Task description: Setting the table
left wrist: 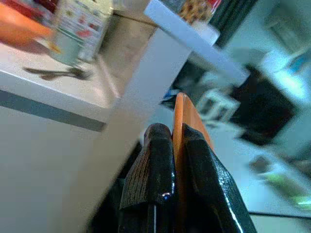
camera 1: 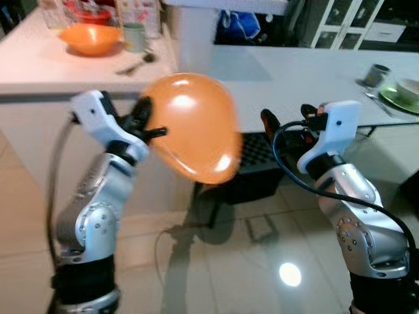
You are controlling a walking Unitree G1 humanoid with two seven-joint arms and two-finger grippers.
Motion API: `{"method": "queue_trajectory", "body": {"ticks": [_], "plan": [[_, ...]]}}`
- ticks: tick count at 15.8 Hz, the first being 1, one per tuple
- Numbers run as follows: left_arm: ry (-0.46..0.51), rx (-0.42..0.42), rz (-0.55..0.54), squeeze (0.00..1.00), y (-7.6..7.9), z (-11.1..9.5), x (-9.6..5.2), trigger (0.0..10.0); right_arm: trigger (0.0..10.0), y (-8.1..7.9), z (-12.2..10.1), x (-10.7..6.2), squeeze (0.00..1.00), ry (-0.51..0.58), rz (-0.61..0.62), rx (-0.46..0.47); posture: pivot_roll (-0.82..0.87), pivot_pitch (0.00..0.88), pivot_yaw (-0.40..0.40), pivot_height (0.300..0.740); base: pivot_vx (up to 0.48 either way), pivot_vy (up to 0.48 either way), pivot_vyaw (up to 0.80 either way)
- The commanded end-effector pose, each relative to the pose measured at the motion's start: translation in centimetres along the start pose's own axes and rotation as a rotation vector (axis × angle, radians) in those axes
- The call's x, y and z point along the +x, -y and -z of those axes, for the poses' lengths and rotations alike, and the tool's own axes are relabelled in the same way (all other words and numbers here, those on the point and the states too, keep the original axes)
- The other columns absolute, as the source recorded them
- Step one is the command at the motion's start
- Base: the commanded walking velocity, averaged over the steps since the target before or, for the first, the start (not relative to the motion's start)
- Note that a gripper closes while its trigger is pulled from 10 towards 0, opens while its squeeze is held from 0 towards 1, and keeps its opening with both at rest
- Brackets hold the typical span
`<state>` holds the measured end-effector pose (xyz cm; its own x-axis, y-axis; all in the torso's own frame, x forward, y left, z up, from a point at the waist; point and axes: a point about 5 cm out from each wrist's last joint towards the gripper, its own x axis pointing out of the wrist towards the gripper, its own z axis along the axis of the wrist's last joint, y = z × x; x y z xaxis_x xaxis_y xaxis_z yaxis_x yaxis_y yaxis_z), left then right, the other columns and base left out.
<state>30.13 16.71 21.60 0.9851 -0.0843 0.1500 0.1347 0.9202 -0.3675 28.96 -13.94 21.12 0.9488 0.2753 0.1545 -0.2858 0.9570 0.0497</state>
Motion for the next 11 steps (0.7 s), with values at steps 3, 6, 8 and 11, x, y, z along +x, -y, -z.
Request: {"method": "queue_trajectory", "body": {"ticks": [3, 6, 8, 11], "plan": [[0.052, 0.086, 0.048, 0.00, 1.71, -0.78, 0.70, 10.0, 10.0, 0.89, 0.83, -0.14, 0.00, -0.061, 0.054, -0.015, 0.03, 0.000, -0.054, 0.740, 0.000, 0.000, 0.00], [0.085, 0.187, 0.072, 0.00, 2.11, -1.03, 0.87, 10.0, 10.0, 0.84, 1.09, -0.02, 0.00, -0.074, 0.066, 0.026, 0.03, 0.000, -0.051, 0.740, 0.090, 0.000, 0.00], [0.083, 0.210, 0.082, 0.00, 2.24, -0.90, 0.96, 10.0, 10.0, 0.90, 1.11, 0.02, 0.00, -0.076, 0.071, 0.030, 0.03, 0.000, -0.048, 0.740, 0.347, 0.000, -0.56], [0.090, 0.213, 0.092, 0.00, 2.36, -0.88, 1.07, 10.0, 10.0, 1.01, 1.07, 0.08, 0.00, -0.076, 0.077, 0.034, 0.03, 0.000, -0.047, 0.740, 0.423, 0.000, -0.69]]}}
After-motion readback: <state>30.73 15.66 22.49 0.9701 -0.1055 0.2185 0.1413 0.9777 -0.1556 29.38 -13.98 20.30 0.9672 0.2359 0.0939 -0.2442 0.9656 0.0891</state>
